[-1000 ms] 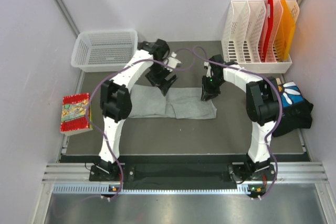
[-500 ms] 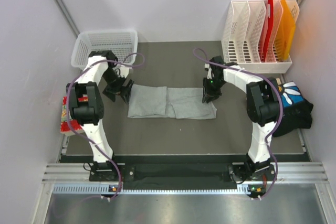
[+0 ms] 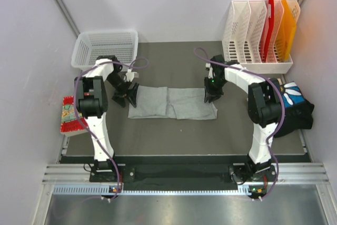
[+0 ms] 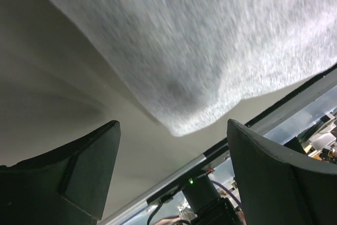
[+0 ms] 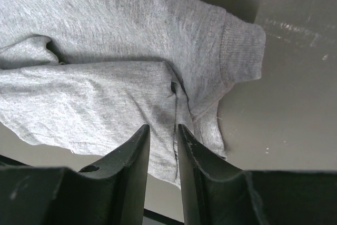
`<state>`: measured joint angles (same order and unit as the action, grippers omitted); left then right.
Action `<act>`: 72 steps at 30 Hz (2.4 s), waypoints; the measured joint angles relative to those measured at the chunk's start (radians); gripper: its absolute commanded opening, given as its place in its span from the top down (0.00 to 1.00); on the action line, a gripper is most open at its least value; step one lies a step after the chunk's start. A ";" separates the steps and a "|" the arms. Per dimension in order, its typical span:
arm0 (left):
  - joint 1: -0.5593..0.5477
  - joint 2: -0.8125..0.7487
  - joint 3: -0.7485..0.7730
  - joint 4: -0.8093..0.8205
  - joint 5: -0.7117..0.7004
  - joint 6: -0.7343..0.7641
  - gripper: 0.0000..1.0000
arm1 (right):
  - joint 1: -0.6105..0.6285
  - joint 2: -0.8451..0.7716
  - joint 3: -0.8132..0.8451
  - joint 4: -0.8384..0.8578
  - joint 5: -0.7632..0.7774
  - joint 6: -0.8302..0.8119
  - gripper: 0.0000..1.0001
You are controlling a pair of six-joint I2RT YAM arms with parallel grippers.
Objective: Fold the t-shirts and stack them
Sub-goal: Fold the tshirt
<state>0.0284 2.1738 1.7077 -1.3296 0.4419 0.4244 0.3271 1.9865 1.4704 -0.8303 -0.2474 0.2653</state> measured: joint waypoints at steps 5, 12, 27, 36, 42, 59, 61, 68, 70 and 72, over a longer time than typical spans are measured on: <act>0.000 0.017 0.000 0.054 0.007 -0.013 0.15 | 0.000 -0.008 0.003 -0.010 0.004 -0.003 0.72; -0.024 0.017 -0.003 0.119 0.004 -0.039 0.28 | 0.005 -0.016 0.003 -0.030 0.011 -0.004 0.73; -0.087 0.017 -0.021 0.134 0.006 -0.039 0.44 | 0.005 -0.024 0.004 -0.034 0.015 -0.004 0.74; -0.087 0.005 -0.039 0.116 0.022 -0.040 0.27 | 0.005 -0.045 -0.002 -0.024 0.015 -0.004 0.75; -0.085 0.009 -0.037 0.114 0.034 -0.035 0.86 | 0.005 -0.048 -0.023 -0.025 0.014 -0.003 0.75; -0.044 -0.016 -0.009 0.044 -0.059 0.038 1.00 | 0.005 -0.052 -0.024 -0.023 0.015 -0.004 0.75; 0.014 -0.045 -0.005 0.030 -0.124 0.080 1.00 | 0.005 -0.056 -0.024 -0.021 0.014 -0.004 0.75; 0.182 -0.061 0.147 0.005 -0.299 0.163 1.00 | 0.005 -0.063 -0.036 -0.005 0.011 -0.003 0.75; 0.177 -0.072 0.173 0.006 -0.328 0.173 1.00 | 0.005 -0.063 -0.037 -0.002 0.010 -0.003 0.75; 0.150 -0.086 0.185 0.004 -0.341 0.177 1.00 | 0.005 -0.063 -0.037 0.003 0.009 -0.003 0.75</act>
<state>0.1780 2.0876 1.8923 -1.3258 0.1009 0.6018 0.3321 1.9232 1.4338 -0.8276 -0.2382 0.2619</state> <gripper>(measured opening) 0.060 0.249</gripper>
